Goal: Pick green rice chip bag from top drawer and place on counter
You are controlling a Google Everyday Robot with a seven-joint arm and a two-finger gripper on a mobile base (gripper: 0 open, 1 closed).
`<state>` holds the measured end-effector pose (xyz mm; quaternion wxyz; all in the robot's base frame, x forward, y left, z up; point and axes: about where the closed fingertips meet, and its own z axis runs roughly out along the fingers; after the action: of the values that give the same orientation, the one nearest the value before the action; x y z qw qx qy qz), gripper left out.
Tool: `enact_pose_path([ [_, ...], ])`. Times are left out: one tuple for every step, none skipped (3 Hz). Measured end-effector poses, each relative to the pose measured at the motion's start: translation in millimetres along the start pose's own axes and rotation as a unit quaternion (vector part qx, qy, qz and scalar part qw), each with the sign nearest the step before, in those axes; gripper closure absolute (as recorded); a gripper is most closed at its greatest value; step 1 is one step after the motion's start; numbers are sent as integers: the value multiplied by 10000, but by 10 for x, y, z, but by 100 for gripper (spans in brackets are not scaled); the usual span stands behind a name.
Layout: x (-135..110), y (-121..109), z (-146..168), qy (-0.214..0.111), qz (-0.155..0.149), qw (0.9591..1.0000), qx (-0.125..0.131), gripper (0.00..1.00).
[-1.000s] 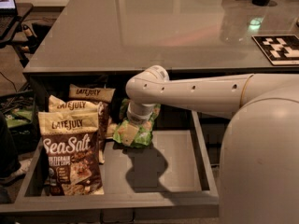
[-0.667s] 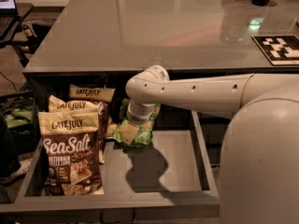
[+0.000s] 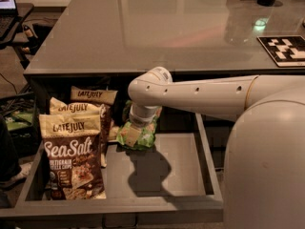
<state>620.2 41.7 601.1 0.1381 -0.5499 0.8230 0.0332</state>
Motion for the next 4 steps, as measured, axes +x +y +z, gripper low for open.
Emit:
enact_pose_path([
  [0,0,-1,0,0,10000,0,100],
  [-8,-3,-31,0,0,10000,0,100],
  [109,110,-298,-367,74,9993,62,100],
  [297,246,-665,-779,207,9966,165,100],
])
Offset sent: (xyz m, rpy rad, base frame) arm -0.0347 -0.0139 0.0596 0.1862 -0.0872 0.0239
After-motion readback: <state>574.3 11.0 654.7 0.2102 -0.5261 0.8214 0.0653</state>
